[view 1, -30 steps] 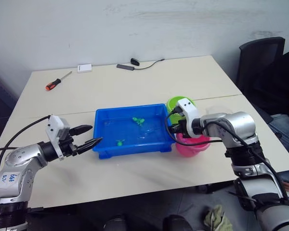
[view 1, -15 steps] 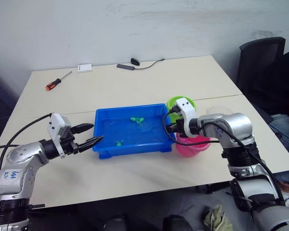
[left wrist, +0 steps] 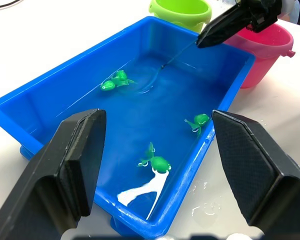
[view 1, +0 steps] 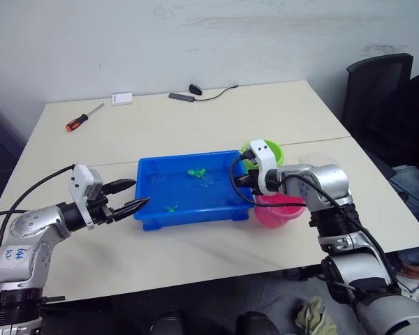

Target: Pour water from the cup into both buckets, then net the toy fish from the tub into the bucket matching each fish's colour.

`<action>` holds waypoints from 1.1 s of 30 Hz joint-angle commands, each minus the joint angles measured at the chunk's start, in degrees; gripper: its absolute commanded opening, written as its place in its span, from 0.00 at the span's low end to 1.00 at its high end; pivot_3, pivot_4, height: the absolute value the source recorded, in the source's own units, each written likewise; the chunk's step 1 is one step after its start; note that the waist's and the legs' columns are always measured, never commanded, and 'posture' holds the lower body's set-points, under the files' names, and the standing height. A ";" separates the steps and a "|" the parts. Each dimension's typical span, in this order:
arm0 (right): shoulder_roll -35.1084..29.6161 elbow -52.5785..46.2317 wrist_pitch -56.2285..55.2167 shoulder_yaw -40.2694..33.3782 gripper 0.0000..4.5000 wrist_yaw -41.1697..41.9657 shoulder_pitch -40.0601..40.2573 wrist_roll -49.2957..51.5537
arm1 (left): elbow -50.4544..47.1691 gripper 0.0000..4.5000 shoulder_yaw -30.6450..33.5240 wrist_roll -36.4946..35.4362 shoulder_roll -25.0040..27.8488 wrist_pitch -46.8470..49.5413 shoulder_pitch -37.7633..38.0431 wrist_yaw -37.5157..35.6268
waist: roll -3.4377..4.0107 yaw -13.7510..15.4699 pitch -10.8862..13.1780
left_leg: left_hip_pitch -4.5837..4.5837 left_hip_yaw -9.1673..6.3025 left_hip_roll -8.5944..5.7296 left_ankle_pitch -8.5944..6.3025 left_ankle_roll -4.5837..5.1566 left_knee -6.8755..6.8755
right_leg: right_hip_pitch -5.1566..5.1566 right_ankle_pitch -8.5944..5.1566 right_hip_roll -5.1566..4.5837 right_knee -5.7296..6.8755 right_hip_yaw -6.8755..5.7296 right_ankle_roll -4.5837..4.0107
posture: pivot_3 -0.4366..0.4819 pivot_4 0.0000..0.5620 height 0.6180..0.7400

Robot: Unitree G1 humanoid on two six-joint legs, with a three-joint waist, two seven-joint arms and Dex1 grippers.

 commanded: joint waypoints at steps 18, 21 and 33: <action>-2.99 -7.63 0.11 -2.27 0.00 -0.01 1.22 0.46 | -0.35 0.82 -0.22 -0.45 -0.34 -1.56 -1.18 -0.36 | 0.02 0.03 0.01 | -0.01 -0.01 0.10 -0.02 -0.04 -0.01 | -0.13 0.01 -0.06 0.00 -0.35 0.01 | 0.48 0.27 0.94; -3.40 -8.30 0.27 -2.01 0.00 0.27 1.43 0.58 | 0.02 0.82 -0.42 -0.36 -0.42 -1.71 -1.49 -0.44 | 0.02 0.05 0.01 | 0.00 -0.01 0.10 -0.02 -0.04 -0.01 | -0.19 0.01 -0.06 -0.01 -0.37 0.01 | 0.48 0.27 0.94; -6.65 -13.52 1.11 -0.59 0.00 2.16 3.61 1.11 | 0.95 0.82 -1.43 -0.26 -0.71 -2.58 -2.32 -0.59 | 0.02 0.06 0.01 | -0.01 -0.01 0.12 -0.02 -0.04 -0.01 | -0.20 0.01 -0.06 -0.04 -0.38 0.01 | 0.48 0.27 0.94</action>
